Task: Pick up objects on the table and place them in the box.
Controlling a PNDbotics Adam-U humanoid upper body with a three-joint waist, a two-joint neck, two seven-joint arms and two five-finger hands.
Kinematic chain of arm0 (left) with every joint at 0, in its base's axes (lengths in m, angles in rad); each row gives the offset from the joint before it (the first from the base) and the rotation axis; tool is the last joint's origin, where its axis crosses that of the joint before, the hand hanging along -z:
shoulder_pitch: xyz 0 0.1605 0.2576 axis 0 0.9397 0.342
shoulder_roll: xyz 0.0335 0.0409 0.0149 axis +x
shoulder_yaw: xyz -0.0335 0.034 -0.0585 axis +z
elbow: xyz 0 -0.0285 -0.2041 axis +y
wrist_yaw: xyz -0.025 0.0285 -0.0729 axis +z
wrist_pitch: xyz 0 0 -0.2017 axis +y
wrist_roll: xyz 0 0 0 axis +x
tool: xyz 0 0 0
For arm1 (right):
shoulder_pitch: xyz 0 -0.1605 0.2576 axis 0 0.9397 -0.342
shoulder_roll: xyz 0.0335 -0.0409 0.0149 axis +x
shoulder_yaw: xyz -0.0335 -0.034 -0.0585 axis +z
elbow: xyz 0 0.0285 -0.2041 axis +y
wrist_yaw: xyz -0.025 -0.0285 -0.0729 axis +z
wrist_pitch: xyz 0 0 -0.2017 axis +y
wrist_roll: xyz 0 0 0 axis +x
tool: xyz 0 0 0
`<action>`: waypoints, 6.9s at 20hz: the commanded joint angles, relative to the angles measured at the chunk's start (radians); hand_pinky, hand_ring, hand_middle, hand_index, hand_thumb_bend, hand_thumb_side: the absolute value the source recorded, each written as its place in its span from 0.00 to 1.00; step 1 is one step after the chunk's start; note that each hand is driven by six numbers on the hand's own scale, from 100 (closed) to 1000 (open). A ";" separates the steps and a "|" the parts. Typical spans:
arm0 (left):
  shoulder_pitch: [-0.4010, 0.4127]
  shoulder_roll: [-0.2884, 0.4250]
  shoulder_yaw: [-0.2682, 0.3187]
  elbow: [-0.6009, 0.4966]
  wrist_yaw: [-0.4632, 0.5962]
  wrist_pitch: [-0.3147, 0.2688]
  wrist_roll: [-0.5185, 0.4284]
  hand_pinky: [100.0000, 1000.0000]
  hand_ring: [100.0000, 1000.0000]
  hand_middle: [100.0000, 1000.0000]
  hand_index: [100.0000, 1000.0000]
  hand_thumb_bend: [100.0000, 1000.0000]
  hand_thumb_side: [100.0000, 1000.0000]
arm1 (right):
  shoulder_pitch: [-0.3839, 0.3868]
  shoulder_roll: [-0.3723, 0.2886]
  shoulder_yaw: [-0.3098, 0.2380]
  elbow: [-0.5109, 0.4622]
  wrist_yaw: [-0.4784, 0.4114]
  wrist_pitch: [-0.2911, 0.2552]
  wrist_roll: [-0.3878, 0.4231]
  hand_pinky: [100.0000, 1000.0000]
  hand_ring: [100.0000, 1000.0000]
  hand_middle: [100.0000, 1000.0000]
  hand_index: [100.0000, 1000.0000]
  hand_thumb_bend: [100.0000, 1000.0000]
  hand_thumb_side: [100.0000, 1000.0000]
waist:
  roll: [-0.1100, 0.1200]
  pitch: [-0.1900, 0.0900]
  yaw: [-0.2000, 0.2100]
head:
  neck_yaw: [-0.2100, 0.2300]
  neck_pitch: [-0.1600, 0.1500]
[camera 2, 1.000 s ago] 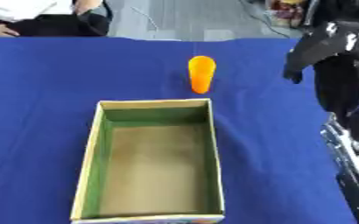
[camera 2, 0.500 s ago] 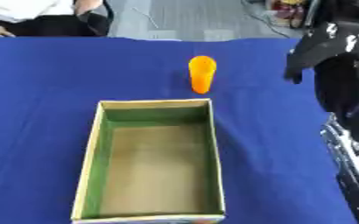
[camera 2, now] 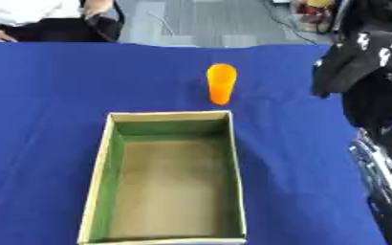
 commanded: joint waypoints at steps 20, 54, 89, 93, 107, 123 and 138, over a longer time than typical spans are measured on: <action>-0.010 0.018 0.009 -0.019 0.000 -0.004 -0.001 0.72 0.65 0.70 0.72 0.45 0.75 | -0.006 -0.034 -0.035 -0.016 0.142 0.086 -0.067 0.15 0.35 0.41 0.60 0.16 1.00 | 0.000 -0.016 -0.004 | 0.000 -0.006; -0.022 -0.010 -0.003 -0.019 0.015 -0.021 -0.015 0.73 0.65 0.70 0.72 0.45 0.76 | -0.558 0.079 0.278 0.637 1.120 0.380 -0.169 0.90 0.84 0.93 0.92 0.38 1.00 | -0.001 -0.019 0.049 | -0.074 -0.048; -0.059 -0.041 -0.012 -0.019 0.024 -0.034 -0.024 0.72 0.65 0.70 0.72 0.46 0.75 | -0.647 0.123 0.218 0.981 1.345 0.413 -0.319 0.94 0.87 0.95 0.94 0.53 1.00 | -0.002 0.003 0.091 | -0.125 -0.081; -0.061 -0.041 -0.012 -0.019 0.025 -0.036 -0.025 0.72 0.65 0.70 0.72 0.46 0.75 | -0.653 0.119 0.212 0.979 1.331 0.423 -0.326 0.95 0.87 0.95 0.93 0.53 1.00 | -0.004 0.005 0.094 | -0.129 -0.081; -0.064 -0.041 -0.011 -0.019 0.026 -0.041 -0.025 0.72 0.65 0.70 0.72 0.46 0.75 | -0.665 0.108 0.189 1.021 1.336 0.502 -0.359 0.96 0.87 0.94 0.93 0.53 1.00 | -0.008 0.008 0.096 | -0.138 -0.078; -0.069 -0.043 -0.009 -0.019 0.026 -0.043 -0.024 0.72 0.65 0.70 0.72 0.46 0.75 | -0.643 0.120 0.160 1.132 1.386 0.502 -0.367 0.95 0.87 0.95 0.93 0.51 1.00 | -0.003 0.017 0.094 | -0.147 -0.088; -0.084 -0.052 -0.010 -0.019 0.030 -0.047 -0.026 0.72 0.65 0.70 0.72 0.47 0.75 | -0.641 0.111 0.147 1.173 1.407 0.487 -0.395 0.92 0.88 0.95 0.93 0.50 1.00 | -0.001 0.031 0.106 | -0.171 -0.104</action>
